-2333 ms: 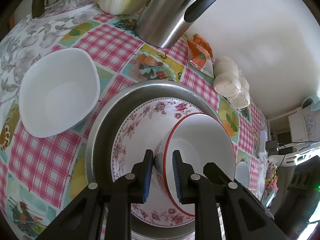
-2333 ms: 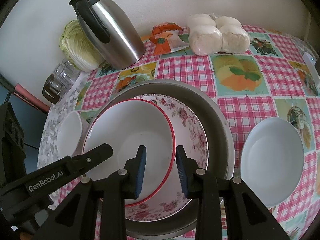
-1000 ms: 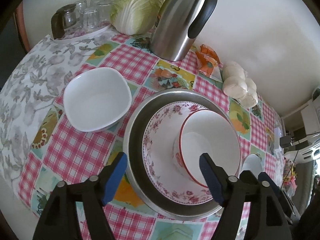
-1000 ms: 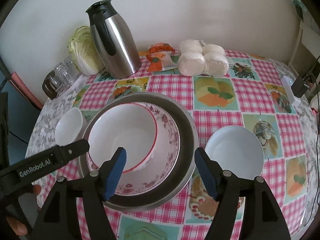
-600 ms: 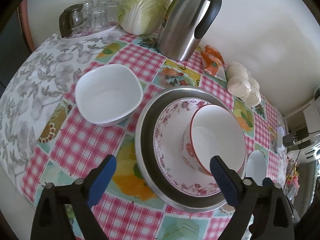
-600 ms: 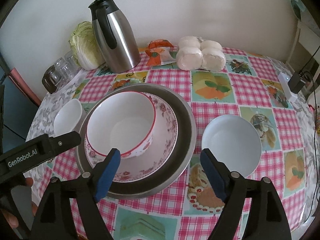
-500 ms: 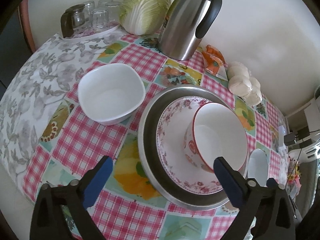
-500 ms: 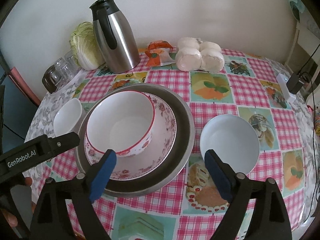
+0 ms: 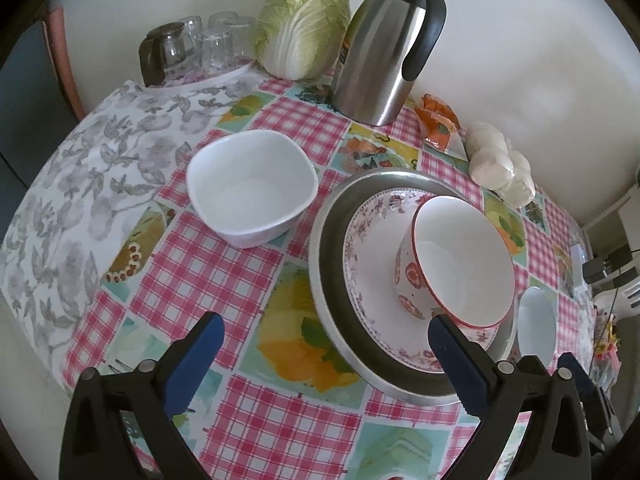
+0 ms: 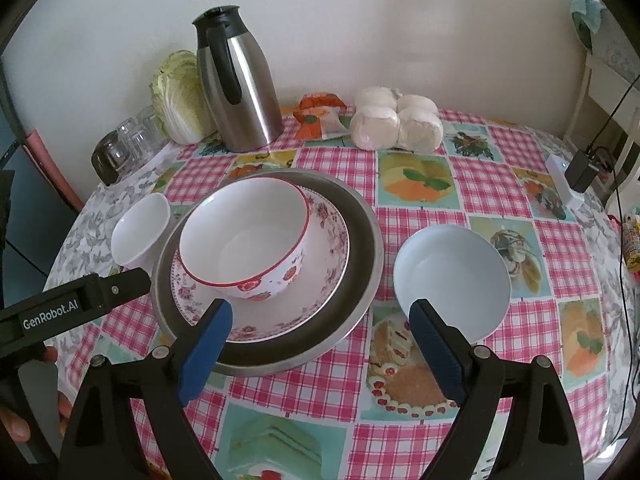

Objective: Organize plates and bowls
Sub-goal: 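Move both tools toward the white square MAX bowl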

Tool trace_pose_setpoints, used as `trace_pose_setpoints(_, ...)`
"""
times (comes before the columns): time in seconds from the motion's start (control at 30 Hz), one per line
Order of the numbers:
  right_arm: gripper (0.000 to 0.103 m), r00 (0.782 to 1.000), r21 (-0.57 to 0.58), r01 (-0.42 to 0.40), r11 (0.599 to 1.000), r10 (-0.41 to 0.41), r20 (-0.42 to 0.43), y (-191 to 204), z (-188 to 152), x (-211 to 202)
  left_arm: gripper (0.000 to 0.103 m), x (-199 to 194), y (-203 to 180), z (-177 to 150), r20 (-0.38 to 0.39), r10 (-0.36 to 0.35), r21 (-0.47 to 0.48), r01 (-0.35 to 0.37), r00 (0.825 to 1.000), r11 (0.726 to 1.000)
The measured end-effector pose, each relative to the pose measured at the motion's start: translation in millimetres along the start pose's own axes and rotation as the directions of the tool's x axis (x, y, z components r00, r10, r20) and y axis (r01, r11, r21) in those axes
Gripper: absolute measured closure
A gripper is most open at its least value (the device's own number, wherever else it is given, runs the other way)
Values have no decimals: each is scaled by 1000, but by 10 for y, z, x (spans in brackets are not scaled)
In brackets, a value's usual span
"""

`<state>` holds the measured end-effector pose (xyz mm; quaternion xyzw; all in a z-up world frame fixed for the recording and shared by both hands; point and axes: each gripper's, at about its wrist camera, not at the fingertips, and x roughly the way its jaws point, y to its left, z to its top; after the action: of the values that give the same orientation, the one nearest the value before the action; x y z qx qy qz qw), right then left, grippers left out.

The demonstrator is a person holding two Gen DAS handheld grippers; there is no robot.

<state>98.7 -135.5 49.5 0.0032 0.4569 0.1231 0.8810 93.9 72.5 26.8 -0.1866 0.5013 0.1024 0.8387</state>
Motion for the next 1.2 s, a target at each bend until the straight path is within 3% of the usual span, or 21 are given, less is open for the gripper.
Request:
trace_pose_setpoints(0.37, 12, 993, -11, -56, 998, 56, 102, 166, -10, -40, 0, -1, 158, 57, 27, -24, -44, 25, 999, 999)
trace_pose_setpoints(0.83, 12, 995, 19, -59, 998, 58, 82, 247, -22, 68, 0, 145, 637, 241, 17, -107, -177, 109, 994, 978)
trace_pose_setpoints(1.1, 12, 990, 21, -94, 995, 91, 103, 417, 155, 64, 0, 279, 887, 376, 10, -147, -218, 145, 989, 965)
trace_pose_setpoints(1.2, 12, 991, -10, -103, 995, 103, 90, 587, 279, 98, 0, 328, 1015, 425, -3, -128, -235, 124, 992, 964)
